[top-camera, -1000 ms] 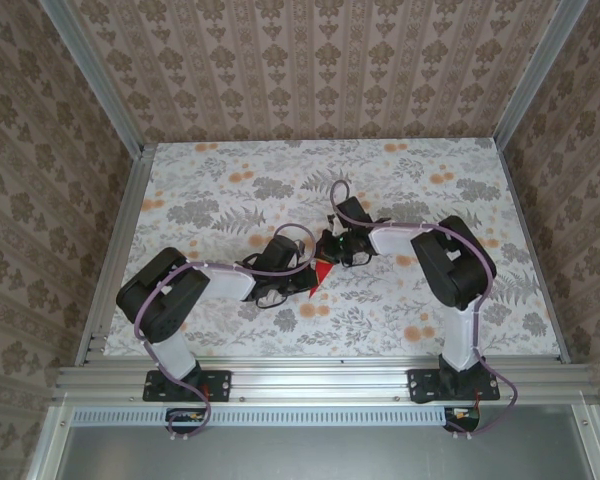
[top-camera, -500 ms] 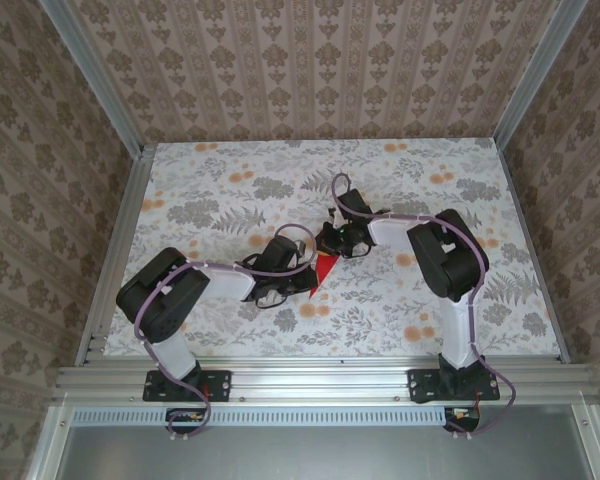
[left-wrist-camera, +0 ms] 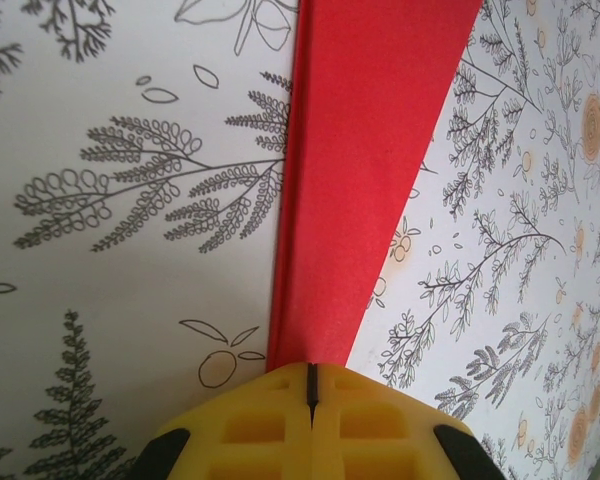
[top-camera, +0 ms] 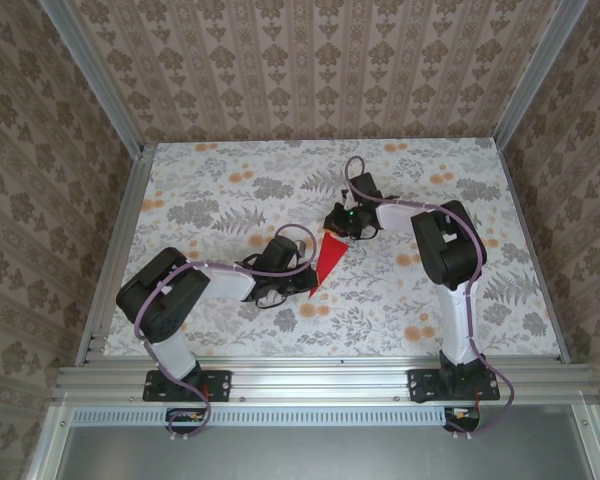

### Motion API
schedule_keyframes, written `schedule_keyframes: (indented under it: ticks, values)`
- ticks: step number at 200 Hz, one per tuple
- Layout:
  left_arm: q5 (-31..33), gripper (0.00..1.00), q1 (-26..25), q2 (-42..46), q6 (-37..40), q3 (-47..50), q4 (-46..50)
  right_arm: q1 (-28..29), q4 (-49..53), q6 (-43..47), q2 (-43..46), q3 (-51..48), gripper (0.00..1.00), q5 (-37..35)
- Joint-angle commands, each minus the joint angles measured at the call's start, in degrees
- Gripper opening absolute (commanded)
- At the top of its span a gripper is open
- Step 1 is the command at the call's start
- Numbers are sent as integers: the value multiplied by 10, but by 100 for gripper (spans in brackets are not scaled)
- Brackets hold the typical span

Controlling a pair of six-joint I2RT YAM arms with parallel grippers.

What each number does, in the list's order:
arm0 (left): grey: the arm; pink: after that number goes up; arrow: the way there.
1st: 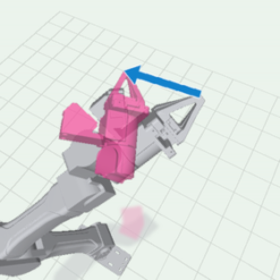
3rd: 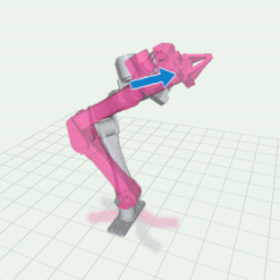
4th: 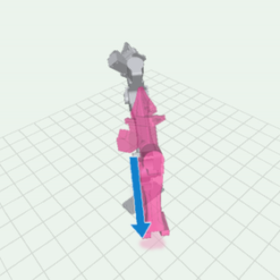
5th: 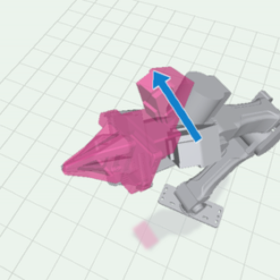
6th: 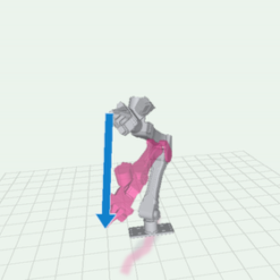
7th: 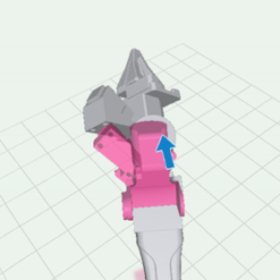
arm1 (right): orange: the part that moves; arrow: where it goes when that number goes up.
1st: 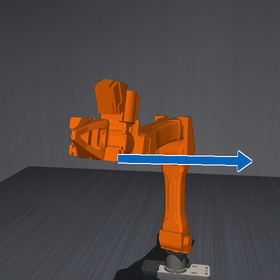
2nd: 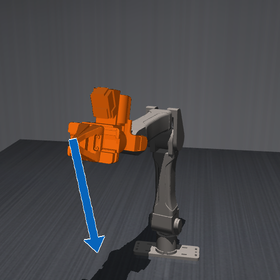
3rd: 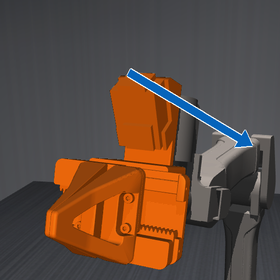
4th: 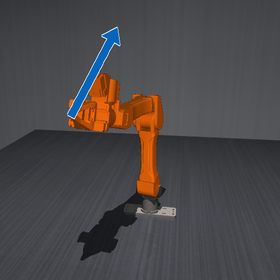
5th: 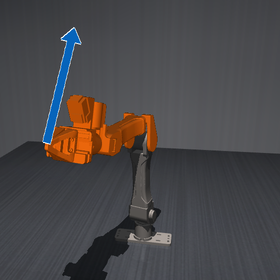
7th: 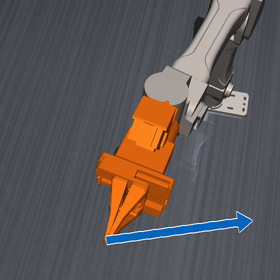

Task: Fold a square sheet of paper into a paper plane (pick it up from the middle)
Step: Fold the wing for the fifth time at the center of the table, then turn over a paper plane at the center of the table.

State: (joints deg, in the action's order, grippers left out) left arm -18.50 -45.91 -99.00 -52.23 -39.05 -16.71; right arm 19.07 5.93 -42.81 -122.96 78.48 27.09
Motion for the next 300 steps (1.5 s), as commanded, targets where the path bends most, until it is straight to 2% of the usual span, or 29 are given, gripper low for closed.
schedule_keyframes:
  ticks: [1,23,50,63,85,111,132,148,188,207,231,264,300]
  values:
    - [-9,0,-15,-39,20,32,177,-24,36,29,5,34,8,-31]
    - [-4,3,-15,-17,35,5,200,-28,62,53,63,35,15,-30]
    - [23,12,-18,33,64,-55,252,-28,95,78,160,-21,32,-64]
    - [55,19,-26,55,87,-92,294,-28,95,83,214,-70,42,-90]
    - [130,37,-50,73,130,-156,369,-33,95,85,292,-149,53,-121]
    - [221,54,-77,48,165,-235,451,-44,97,75,373,-235,67,-165]
    - [277,58,-97,4,178,-299,506,-57,101,64,428,-294,79,-201]
    - [299,59,-104,-33,184,-344,535,-69,98,55,473,-333,84,-208]
    - [312,54,-106,-101,186,-408,562,-79,103,48,525,-376,87,-203]
    - [313,46,-104,-115,184,-425,566,-79,103,47,534,-385,87,-194]
    - [309,30,-99,-127,178,-436,567,-79,97,47,535,-391,87,-177]
    - [274,9,-84,-107,160,-414,534,-74,94,50,535,-394,84,-160]
    - [203,2,-55,-38,122,-334,431,-42,95,41,533,-396,81,-161]
